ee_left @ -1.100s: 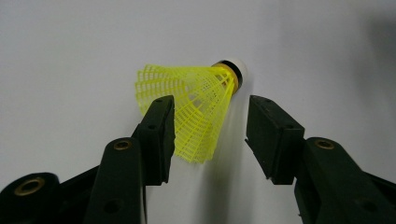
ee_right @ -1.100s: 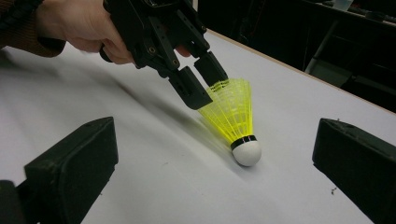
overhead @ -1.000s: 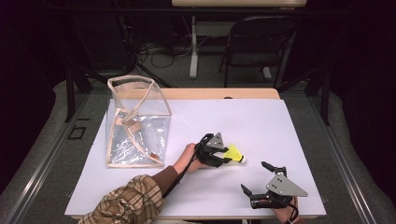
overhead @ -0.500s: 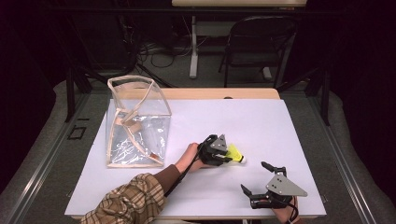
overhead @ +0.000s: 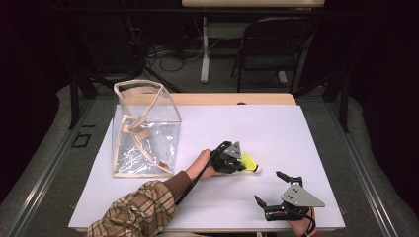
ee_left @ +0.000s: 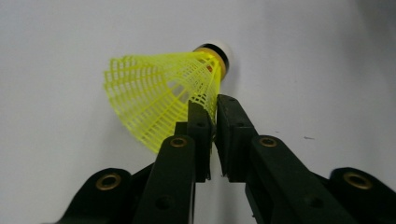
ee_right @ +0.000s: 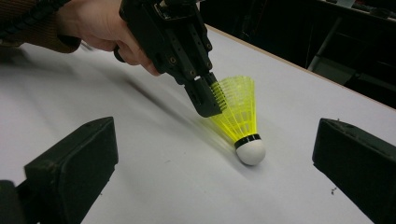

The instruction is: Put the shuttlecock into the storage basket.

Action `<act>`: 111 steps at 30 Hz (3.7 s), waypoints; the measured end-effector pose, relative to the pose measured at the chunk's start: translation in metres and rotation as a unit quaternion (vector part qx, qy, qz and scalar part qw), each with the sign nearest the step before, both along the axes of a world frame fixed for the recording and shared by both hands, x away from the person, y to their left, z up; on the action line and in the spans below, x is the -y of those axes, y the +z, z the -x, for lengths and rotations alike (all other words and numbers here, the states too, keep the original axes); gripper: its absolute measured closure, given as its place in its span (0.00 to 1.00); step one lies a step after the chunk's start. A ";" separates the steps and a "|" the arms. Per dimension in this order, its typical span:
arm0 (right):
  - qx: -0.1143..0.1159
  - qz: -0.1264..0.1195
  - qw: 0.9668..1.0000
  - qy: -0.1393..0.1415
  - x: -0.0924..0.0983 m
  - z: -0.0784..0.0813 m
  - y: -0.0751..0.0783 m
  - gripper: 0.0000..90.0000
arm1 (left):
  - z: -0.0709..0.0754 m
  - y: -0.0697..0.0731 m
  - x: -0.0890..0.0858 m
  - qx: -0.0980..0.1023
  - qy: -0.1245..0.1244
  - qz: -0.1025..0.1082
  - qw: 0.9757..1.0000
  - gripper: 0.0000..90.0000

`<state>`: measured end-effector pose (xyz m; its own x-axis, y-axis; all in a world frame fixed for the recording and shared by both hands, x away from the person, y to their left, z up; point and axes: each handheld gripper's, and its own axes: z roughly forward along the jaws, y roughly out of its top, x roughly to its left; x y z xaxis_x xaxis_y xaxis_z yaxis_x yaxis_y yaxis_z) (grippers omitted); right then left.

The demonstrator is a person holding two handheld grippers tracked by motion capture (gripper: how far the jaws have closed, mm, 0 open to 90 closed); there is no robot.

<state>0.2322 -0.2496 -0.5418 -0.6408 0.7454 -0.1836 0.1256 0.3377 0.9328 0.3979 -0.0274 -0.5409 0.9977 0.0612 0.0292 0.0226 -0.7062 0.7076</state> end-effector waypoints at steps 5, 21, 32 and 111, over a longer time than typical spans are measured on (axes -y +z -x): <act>0.000 0.001 1.000 0.000 0.000 0.000 0.000 0.00 | 0.000 0.002 0.001 0.003 -0.017 0.000 1.000 0.98; 0.000 0.001 1.000 -0.001 0.000 0.000 0.000 0.00 | 0.003 0.015 -0.002 0.025 -0.023 0.018 0.999 0.99; 0.000 0.002 1.000 -0.001 0.001 0.000 0.000 0.00 | 0.004 0.023 -0.004 0.032 -0.023 0.026 0.999 0.99; 0.000 0.001 1.000 -0.001 0.001 0.000 0.000 0.00 | -0.008 0.099 -0.004 0.068 -0.026 0.061 0.995 0.99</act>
<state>0.2326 -0.2502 -0.5421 -0.6395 0.7463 -0.1848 0.1264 0.3392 0.9322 0.4063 -0.0237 -0.4417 0.9869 0.0205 0.1597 -0.1138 -0.6126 0.7822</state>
